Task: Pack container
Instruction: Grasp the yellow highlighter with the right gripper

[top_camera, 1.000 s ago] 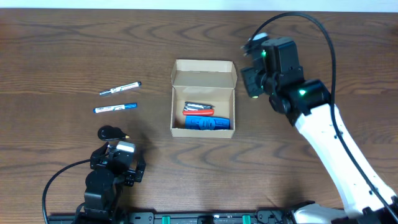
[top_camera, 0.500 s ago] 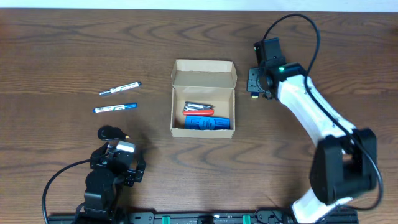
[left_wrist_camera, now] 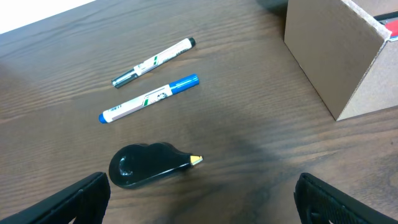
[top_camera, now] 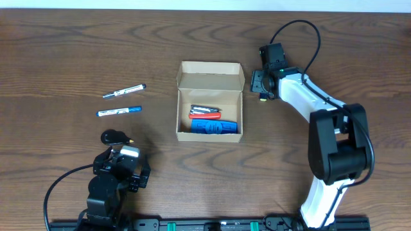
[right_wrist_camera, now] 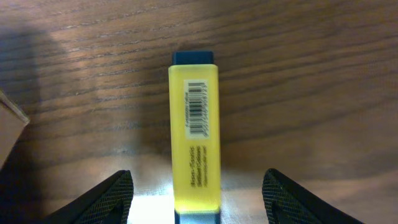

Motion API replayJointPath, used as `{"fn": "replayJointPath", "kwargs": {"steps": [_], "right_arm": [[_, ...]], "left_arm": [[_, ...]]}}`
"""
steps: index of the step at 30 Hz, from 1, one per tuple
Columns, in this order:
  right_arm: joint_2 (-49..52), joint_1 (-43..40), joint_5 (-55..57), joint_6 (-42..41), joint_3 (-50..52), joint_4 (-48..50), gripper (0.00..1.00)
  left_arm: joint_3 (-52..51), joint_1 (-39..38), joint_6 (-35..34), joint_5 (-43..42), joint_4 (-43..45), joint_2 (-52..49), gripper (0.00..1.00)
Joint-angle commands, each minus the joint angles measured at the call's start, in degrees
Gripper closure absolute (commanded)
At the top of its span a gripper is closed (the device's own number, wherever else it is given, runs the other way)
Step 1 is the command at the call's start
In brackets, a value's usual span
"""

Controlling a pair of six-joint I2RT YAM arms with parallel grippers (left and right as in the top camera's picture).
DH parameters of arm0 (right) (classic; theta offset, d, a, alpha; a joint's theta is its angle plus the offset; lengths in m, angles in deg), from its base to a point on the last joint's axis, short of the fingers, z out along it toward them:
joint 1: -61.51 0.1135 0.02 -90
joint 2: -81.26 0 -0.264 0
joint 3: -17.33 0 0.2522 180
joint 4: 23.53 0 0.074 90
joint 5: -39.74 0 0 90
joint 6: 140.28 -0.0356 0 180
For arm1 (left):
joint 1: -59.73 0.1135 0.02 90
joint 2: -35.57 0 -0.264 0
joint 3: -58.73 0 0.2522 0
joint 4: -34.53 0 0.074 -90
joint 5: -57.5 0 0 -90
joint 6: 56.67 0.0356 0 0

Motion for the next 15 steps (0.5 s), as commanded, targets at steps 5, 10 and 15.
{"fn": "replayJointPath", "kwargs": {"steps": [5, 10, 15], "right_arm": [[3.5, -0.6, -1.2, -0.7, 0.0, 3.1, 0.30], [5.3, -0.9, -2.5, -0.7, 0.0, 3.6, 0.38], [5.5, -1.0, -2.8, -0.7, 0.0, 3.5, 0.56]], "left_arm": [[-0.5, -0.2, 1.0, 0.8, -0.2, 0.3, 0.05], [-0.5, -0.2, 1.0, 0.8, -0.2, 0.3, 0.05], [-0.5, -0.2, 1.0, 0.8, -0.2, 0.3, 0.05]]}}
